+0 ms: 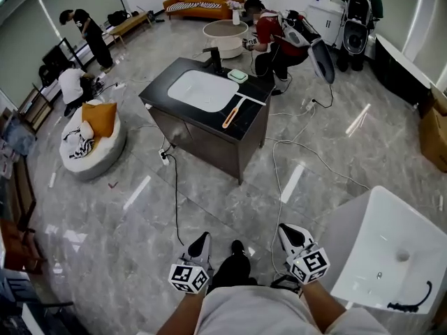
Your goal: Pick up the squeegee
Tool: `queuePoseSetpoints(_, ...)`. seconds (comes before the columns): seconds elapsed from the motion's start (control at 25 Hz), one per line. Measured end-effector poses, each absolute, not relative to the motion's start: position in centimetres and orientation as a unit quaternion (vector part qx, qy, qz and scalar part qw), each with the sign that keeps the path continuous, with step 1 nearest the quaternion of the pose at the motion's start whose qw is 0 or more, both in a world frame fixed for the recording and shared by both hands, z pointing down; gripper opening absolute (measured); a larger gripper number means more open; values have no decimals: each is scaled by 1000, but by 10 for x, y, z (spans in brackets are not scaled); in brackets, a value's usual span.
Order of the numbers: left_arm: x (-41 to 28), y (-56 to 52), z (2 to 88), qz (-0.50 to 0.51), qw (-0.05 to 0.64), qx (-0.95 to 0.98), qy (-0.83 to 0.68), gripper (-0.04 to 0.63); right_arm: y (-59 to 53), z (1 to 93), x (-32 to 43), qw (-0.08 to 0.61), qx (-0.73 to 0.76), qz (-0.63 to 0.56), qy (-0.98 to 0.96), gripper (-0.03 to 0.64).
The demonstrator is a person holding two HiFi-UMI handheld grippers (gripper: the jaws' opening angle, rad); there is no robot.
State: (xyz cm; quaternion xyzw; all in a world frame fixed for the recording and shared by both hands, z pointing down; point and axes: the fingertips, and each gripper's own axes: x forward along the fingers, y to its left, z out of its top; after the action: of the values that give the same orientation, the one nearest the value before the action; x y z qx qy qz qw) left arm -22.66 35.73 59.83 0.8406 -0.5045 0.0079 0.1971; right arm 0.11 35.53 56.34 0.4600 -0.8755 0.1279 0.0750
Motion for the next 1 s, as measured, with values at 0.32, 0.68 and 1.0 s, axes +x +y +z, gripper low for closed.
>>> queuePoseSetpoints(0.32, -254, 251, 579, -27, 199, 843, -499, 15, 249, 549, -29, 86, 446, 120, -883, 15)
queuePoseSetpoints(0.68, -247, 180, 570, -50, 200, 865, -458, 15, 182, 539, -31, 78, 464, 106, -876, 15)
queuePoseSetpoints(1.0, -218, 126, 574, -47, 210, 884, -415, 15, 135, 542, -12, 72, 483, 108, -866, 15)
